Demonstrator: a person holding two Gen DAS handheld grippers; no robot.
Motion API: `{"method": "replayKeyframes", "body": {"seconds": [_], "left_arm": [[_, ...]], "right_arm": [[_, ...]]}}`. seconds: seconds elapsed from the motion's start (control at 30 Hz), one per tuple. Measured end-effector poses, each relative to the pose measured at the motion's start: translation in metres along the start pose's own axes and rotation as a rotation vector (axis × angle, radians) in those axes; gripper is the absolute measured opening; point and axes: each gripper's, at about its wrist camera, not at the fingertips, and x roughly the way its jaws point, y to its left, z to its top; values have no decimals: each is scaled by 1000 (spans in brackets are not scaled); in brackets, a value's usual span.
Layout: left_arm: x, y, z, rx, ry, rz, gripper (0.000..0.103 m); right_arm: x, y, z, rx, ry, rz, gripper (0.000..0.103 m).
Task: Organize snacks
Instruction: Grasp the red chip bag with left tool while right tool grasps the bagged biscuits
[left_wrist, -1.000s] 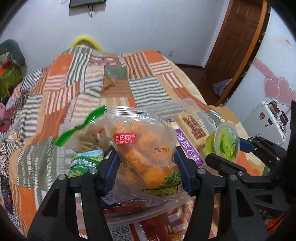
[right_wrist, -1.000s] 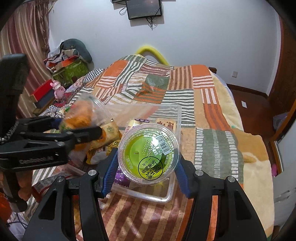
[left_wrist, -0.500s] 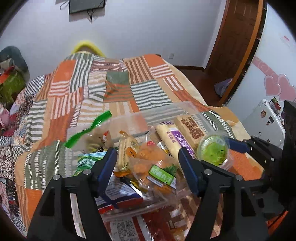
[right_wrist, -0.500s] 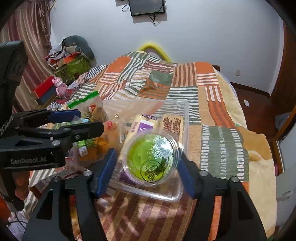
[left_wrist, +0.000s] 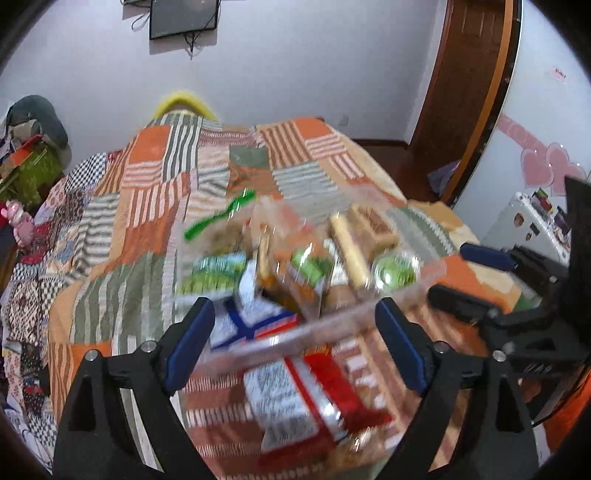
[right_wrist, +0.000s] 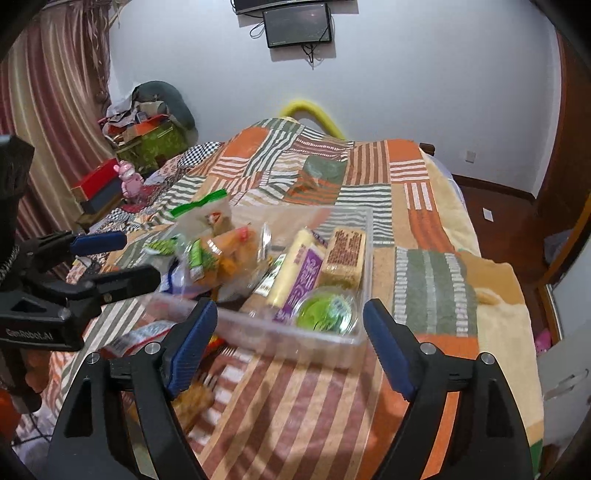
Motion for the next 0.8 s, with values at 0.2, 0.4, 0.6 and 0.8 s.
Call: {"method": "replayKeyframes", "body": {"seconds": [0.2,0.4,0.6,0.8], "left_arm": [[14,4,-30,-47,95,-56,91],[38,-1,-47,-55,192,-39,91],[56,-1,-64,-84,250,-61,94],[51,15,-70,-144,214,-102,77]], "right_arm": [[-3,10,-18,-14,27,4,80],[-1,13,-38,-12,60,12,80],[2,9,-49,15,82,24,80],[8,10,-57,39,107,44,80]]}}
